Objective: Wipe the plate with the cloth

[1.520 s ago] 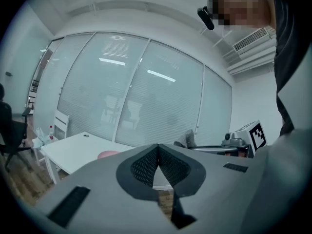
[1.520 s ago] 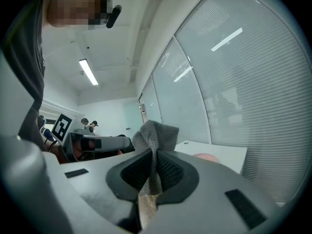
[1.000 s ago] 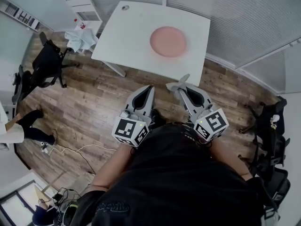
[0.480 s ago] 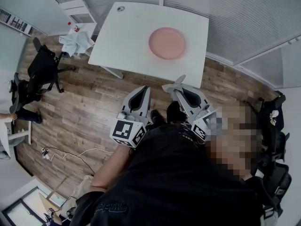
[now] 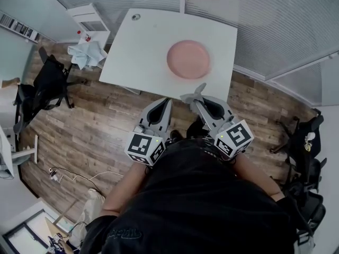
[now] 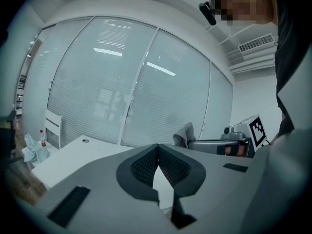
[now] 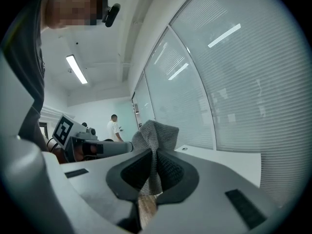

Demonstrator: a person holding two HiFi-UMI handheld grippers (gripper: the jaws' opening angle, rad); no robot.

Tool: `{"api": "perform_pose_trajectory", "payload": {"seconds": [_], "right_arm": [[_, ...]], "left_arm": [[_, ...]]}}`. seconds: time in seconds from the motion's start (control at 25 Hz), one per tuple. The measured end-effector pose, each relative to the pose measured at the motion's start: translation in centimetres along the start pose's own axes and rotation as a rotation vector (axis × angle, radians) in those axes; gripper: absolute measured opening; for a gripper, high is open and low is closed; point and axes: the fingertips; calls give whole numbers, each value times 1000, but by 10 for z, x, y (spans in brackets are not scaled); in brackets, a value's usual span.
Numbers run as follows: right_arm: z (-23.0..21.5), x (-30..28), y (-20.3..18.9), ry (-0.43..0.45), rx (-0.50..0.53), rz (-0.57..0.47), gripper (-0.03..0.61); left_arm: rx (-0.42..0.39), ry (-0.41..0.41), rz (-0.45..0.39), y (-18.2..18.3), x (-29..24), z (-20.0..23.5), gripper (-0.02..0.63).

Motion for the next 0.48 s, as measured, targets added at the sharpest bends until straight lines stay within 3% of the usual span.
{"api": "perform_pose_trajectory", "payload": {"seconds": [0.48], "right_arm": [[-122,-11,28,-11,9,12,37]], "left_arm": [[25,4,10,31,-119,4,15]]}}
Point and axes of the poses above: the fingertips, and each gripper's own axes: x backward along the fingers, z to its left, y out of its top, and after that the axes turned 4 degrees about z, right-handed
